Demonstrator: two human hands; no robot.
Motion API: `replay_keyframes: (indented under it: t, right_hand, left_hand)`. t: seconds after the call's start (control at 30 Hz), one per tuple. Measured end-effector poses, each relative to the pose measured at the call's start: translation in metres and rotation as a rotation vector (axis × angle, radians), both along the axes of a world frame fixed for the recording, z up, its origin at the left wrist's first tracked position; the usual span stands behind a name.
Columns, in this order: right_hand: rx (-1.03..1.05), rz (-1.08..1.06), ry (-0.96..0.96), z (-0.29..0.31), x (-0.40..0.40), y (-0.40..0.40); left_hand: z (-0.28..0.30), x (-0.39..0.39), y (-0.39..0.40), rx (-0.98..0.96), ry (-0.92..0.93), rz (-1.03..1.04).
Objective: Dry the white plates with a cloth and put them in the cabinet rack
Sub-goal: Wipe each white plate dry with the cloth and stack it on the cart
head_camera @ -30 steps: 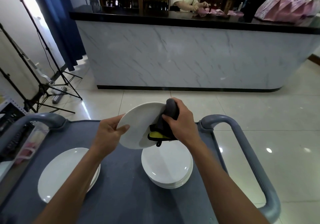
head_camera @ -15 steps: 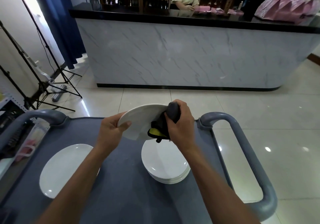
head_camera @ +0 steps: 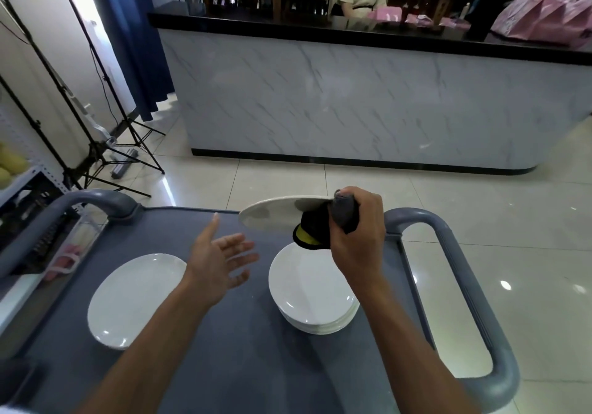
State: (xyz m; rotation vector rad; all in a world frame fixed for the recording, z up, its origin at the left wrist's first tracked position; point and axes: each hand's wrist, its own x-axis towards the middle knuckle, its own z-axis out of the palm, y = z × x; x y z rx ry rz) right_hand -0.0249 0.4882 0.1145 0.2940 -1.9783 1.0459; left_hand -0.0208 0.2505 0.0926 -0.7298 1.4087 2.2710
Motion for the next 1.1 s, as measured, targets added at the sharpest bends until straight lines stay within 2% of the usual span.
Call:
replay_keyframes:
  t: [0.1,0.2,0.5,0.7,0.77,0.87,0.97,1.1]
  right_hand:
    - [0.021,0.024,0.033,-0.004,0.004,-0.003]
    - [0.056,0.052,0.060,-0.009,0.011,-0.005]
    - [0.156,0.082,0.110,-0.031,0.022,0.004]
    - [0.309,0.092,-0.025,-0.044,0.027,0.021]
    - [0.239,0.133,-0.211,-0.042,0.033,0.025]
    - [0.005,0.153,-0.444,-0.036,0.036,0.020]
    - [-0.050,0.148,-0.437,-0.033,0.032,0.011]
    - [0.030,0.203,-0.363,-0.030,0.027,-0.002]
  left_hand:
    - [0.007,-0.002,0.003,0.114,-0.049,-0.154]
    - [0.019,-0.004,0.008,0.157,-0.047,-0.194]
    - [0.024,-0.002,0.019,0.396,0.002,0.075]
    - [0.015,-0.008,0.010,0.344,0.127,0.082]
    - [0.013,-0.008,0.009,0.291,0.209,0.078]
    - [0.010,-0.007,0.012,0.194,0.269,0.069]
    - [0.007,-0.003,0.018,0.121,0.294,0.060]
    - [0.008,0.003,0.025,0.001,0.335,0.052]
